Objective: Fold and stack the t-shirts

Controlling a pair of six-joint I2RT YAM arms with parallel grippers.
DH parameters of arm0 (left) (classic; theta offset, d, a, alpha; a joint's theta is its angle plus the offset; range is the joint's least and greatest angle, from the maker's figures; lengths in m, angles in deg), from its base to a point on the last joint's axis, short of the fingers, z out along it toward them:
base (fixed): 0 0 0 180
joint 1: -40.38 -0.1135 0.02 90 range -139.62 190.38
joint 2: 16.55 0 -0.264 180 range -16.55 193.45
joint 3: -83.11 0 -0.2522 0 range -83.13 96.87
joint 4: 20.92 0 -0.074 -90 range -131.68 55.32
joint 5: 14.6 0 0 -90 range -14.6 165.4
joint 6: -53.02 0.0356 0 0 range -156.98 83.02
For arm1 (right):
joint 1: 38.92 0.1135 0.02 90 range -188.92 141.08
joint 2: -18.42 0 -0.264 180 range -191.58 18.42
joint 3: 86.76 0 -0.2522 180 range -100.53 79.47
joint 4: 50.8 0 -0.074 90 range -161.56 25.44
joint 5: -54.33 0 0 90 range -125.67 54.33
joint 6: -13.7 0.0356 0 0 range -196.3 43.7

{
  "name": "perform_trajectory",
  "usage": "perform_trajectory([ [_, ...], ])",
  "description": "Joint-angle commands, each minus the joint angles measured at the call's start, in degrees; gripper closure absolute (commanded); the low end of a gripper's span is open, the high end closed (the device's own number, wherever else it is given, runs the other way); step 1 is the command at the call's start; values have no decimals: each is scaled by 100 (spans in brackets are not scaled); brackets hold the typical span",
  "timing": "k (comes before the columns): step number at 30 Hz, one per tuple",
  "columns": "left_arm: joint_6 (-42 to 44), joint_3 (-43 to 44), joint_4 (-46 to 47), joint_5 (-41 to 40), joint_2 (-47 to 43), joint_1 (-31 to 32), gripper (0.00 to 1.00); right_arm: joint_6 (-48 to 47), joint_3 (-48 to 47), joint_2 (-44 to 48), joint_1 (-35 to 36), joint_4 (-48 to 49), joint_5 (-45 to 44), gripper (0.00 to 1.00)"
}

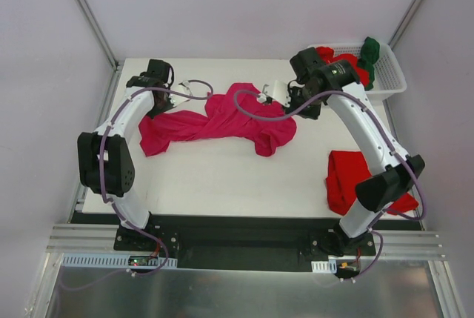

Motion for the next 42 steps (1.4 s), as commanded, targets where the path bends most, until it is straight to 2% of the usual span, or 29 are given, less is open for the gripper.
perform_trajectory([
  [1,41,449,40,-124,108,-8,100,191,313,481,5,-827,170,91],
  [4,-143,607,32,-80,117,45,100,587,691,316,180,-457,206,89],
  [6,-319,817,14,103,12,71,83,745,718,157,251,-238,153,82],
  [7,-529,905,14,200,-67,71,70,955,666,60,269,-176,153,81],
  [8,-644,1098,5,323,-129,71,34,1070,622,-80,269,51,170,72],
  [9,-767,1178,5,411,-251,89,16,1106,569,-142,269,140,162,65],
  [11,-874,1301,-4,378,-349,159,1,1054,525,-309,374,394,-4,51],
  [14,-943,1337,-21,263,-533,334,1,1001,393,-476,463,729,-303,44],
  [16,-1180,1311,-187,341,-656,527,1,923,375,-626,489,861,-339,43],
  [20,-1699,812,-794,1060,-823,853,1,747,463,-784,516,1257,-550,43],
  [24,-2392,318,-917,1747,-947,915,1,746,516,-933,524,1389,-366,43],
  [26,-2447,72,-979,1906,-903,932,1,738,690,-1013,524,1538,-190,44],
  [29,-2500,-139,-962,1653,-597,871,1,738,797,-1232,559,1775,-233,44],
  [37,-2983,-26,-629,1661,257,432,1,816,525,-2040,559,2022,-497,43],
  [40,-3009,149,-575,1660,608,335,1,817,420,-2260,568,2022,-462,34],
  [42,-2957,264,-557,1634,845,282,1,852,411,-2357,568,2013,-445,34],
])
